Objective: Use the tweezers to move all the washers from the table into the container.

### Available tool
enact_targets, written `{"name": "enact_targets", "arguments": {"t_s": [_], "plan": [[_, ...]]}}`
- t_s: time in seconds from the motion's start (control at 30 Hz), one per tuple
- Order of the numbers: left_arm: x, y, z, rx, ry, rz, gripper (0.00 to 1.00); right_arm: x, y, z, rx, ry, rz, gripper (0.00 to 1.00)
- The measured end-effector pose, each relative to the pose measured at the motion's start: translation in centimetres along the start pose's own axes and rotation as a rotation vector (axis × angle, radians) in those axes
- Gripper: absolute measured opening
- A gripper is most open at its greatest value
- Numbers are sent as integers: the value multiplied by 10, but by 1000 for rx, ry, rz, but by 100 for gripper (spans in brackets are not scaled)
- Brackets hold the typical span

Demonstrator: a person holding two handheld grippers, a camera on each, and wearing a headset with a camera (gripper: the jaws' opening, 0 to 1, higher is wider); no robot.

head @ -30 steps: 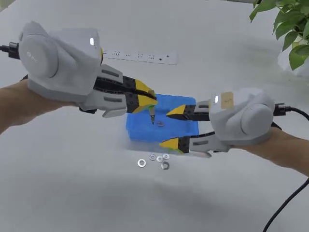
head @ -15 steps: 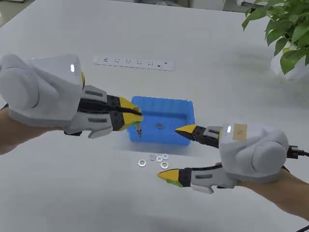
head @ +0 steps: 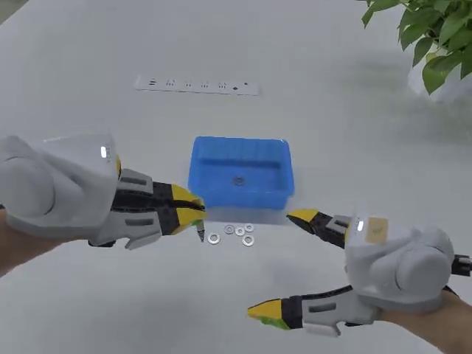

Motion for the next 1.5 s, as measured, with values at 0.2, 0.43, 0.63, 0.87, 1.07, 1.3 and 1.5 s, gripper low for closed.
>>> {"name": "enact_targets", "arguments": {"t_s": [0.2, 0.43, 0.63, 0.87, 1.07, 1.3, 1.5], "plan": [[0, -3, -8, 17, 6, 5, 7, -1, -16, -6, -68, 15, 9, 100], [-5, -4, -14, 24, -3, 2, 7, 1, -16, -12, -77, 17, -40, 100], [-6, -3, -20, 33, -26, 0, 7, -2, -13, -15, -73, 36, -52, 100], [-8, -11, -24, 3, -33, -5, 7, 0, -13, -17, -71, 45, -74, 100], [-7, -13, -25, 2, -51, 5, 7, -3, -15, -21, -79, 62, -80, 100], [-11, -14, -24, -7, -53, 1, 7, -6, -4, -33, -67, 92, -67, 100], [-6, -15, -24, -15, -78, -15, 7, -4, 7, -42, -49, 107, -44, 99]]}}
Point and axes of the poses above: the centre of the closed fingertips' face, and the gripper's own axes: z roughly backward along the fingers, x roughly to its right, y roughly out of its top, the point moved 1 cm from there along z, roughly backward along the fingers, and after that the axes turned 1 degree about -y, right-handed, at the moved point
